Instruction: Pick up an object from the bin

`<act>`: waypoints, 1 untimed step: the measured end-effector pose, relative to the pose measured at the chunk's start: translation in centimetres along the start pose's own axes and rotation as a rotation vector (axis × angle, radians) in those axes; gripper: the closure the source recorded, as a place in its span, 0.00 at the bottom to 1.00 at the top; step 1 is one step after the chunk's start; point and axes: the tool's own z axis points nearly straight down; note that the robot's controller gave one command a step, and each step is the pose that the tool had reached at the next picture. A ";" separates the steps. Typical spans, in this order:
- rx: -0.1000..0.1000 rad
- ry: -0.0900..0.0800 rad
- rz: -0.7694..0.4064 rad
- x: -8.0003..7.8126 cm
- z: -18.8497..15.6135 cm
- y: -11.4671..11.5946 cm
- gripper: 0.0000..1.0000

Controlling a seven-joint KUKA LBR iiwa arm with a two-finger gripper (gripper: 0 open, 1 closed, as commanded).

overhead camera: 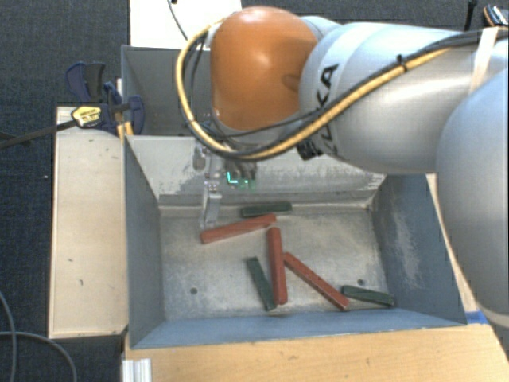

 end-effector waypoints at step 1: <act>-0.001 -0.008 0.005 -0.2 -0.5 -0.1 0.00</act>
Offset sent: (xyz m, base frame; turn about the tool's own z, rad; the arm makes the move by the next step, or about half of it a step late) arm 0.0021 -0.0995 -0.1731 -0.0382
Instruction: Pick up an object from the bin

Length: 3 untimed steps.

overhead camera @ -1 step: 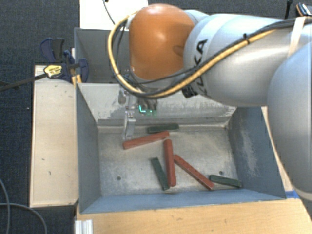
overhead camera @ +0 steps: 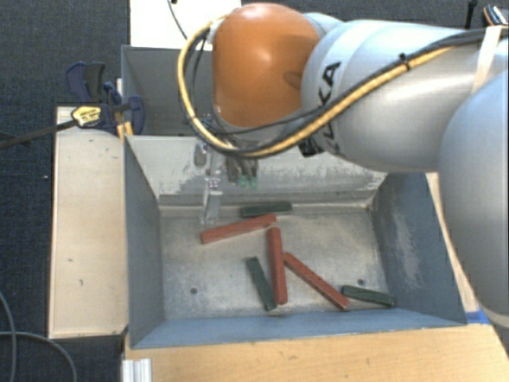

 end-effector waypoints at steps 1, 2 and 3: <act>0.000 -0.002 -0.023 -0.1 8.3 -4.6 0.00; 0.004 0.004 -0.134 1.3 8.6 -9.5 0.00; 0.001 0.003 -0.020 0.8 10.5 -9.3 0.00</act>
Offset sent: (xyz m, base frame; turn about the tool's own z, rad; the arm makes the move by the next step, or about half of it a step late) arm -0.0133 -0.0916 -0.0878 -0.1384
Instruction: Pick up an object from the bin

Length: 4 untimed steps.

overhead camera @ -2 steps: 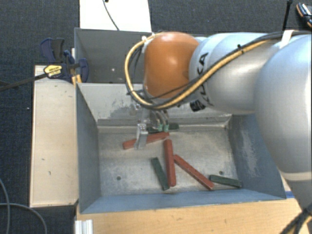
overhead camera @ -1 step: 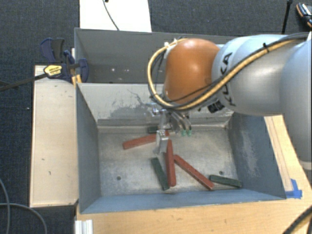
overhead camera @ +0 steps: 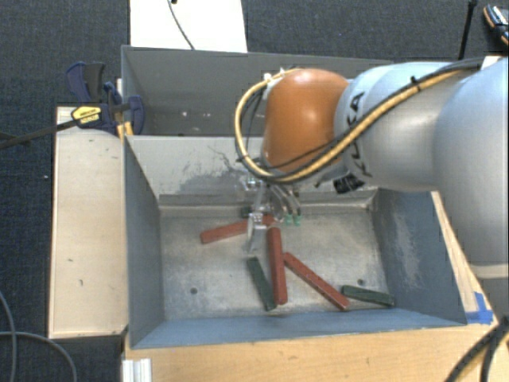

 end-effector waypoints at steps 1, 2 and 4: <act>0.000 0.001 -0.022 -0.4 7.5 -0.5 0.00; -0.001 -0.004 0.048 -0.8 7.2 -0.7 1.00; 0.000 0.000 0.048 -0.7 6.9 -0.7 1.00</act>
Offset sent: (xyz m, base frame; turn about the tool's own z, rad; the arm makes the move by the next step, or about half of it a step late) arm 0.0070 -0.0071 -0.0730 0.0455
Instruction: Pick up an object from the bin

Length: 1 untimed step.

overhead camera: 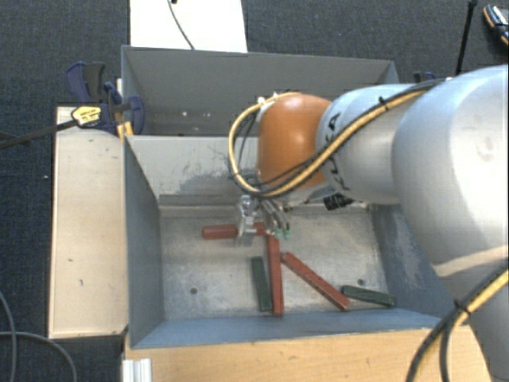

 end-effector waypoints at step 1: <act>0.001 0.005 0.001 0.1 -1.6 0.0 1.00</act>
Offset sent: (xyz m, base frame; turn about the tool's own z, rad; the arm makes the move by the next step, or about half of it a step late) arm 0.0000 0.0001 0.0360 0.0000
